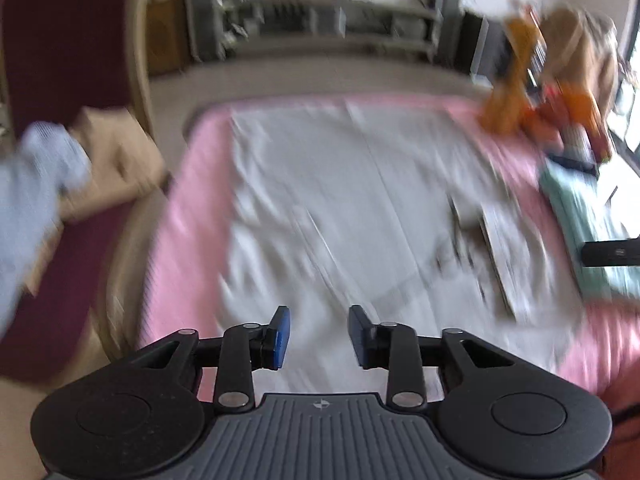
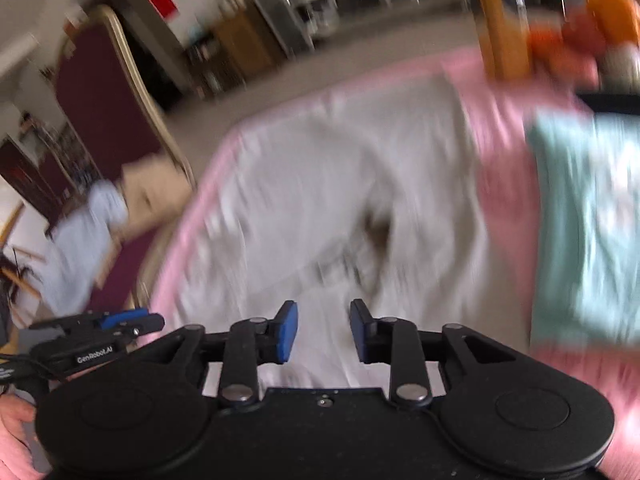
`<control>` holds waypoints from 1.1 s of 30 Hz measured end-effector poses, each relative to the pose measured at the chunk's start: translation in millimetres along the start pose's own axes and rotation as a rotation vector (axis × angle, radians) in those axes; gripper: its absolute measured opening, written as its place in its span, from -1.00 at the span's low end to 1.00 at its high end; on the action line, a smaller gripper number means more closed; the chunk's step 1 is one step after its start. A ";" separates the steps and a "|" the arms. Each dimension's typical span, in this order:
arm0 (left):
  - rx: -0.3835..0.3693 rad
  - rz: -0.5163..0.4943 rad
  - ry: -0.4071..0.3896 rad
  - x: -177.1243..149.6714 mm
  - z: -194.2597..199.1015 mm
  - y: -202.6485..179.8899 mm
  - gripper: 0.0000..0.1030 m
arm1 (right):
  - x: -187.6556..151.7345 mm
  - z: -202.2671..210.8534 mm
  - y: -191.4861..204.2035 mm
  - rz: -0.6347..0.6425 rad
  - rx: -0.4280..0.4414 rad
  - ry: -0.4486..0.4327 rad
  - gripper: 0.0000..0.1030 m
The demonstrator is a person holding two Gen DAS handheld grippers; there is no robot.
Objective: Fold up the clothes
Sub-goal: 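Move both grippers to the hoodie hem at the bed edge, then grasp the hoodie hem with both grippers and lift it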
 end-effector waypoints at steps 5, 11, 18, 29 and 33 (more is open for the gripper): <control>0.061 0.060 -0.076 72.3 -5.3 29.0 -0.27 | 68.2 20.6 7.4 0.015 -0.029 -0.213 -0.31; 0.085 0.202 -0.016 163.5 -79.5 71.3 -0.20 | 161.4 -25.4 -27.6 -0.081 -0.129 -0.265 -0.36; 0.030 0.378 0.074 234.0 -192.5 111.3 -0.24 | 235.4 -110.7 -92.2 -0.092 -0.252 -0.244 -0.50; -0.015 0.364 0.088 292.8 -282.6 129.6 -0.50 | 264.8 -185.4 -144.6 -0.128 -0.286 -0.256 -0.49; -0.030 0.314 0.060 296.8 -287.5 123.5 -0.60 | 269.8 -191.4 -151.2 -0.127 -0.337 -0.269 -0.49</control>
Point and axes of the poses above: each gripper's, at about its wrist camera, not at the fingertips, and z roughly against the way its jaws point, y to its left, x to its top, the point moved 2 cm from there along -z, roughly the way its jaws point, and after that the axes turned 12 degrees about y, right-handed, at the moved point
